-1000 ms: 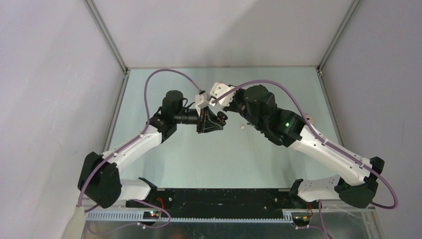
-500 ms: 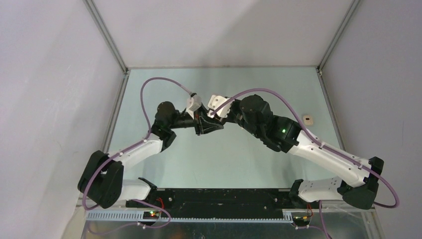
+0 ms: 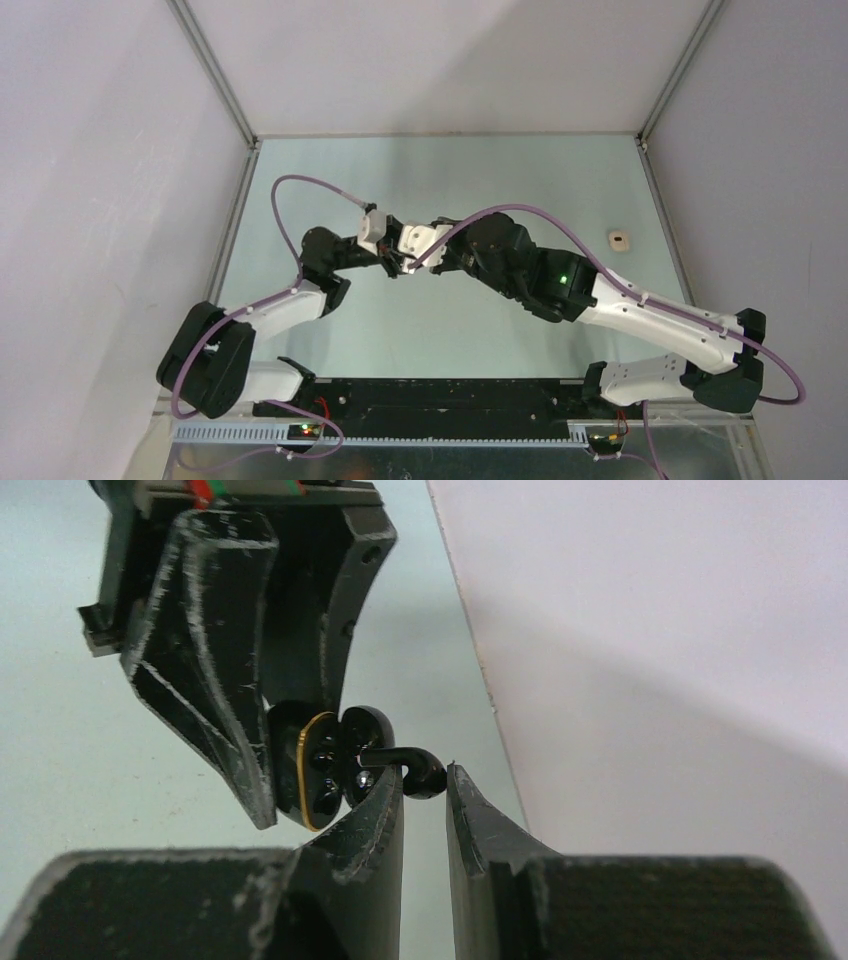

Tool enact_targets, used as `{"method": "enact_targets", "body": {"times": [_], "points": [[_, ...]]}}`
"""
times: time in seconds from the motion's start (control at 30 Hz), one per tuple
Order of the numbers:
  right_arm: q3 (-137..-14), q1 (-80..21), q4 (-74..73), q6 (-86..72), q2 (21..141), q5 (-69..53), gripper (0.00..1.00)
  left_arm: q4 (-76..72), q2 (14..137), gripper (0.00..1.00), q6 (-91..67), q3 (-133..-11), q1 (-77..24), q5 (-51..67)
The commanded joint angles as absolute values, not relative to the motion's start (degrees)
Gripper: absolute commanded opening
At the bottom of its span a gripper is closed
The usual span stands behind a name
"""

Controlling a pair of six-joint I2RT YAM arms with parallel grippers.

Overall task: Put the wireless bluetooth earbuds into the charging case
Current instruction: Place the earbud in the charging case.

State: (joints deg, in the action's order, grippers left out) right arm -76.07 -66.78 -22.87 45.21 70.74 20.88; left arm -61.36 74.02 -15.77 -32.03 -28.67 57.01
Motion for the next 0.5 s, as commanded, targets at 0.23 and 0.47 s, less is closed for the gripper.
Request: {"method": "enact_targets", "body": {"times": [0.23, 0.47], "points": [[-76.60, -68.41, -21.17, 46.55, 71.49, 24.73, 0.05, -77.71, 75.10, 0.00, -17.54, -29.18, -28.30, 55.75], [-76.61, -70.42, -20.30, 47.73, 73.08, 26.94, 0.05, -77.20, 75.41, 0.00, -17.96, -29.34, -28.30, 55.62]]}}
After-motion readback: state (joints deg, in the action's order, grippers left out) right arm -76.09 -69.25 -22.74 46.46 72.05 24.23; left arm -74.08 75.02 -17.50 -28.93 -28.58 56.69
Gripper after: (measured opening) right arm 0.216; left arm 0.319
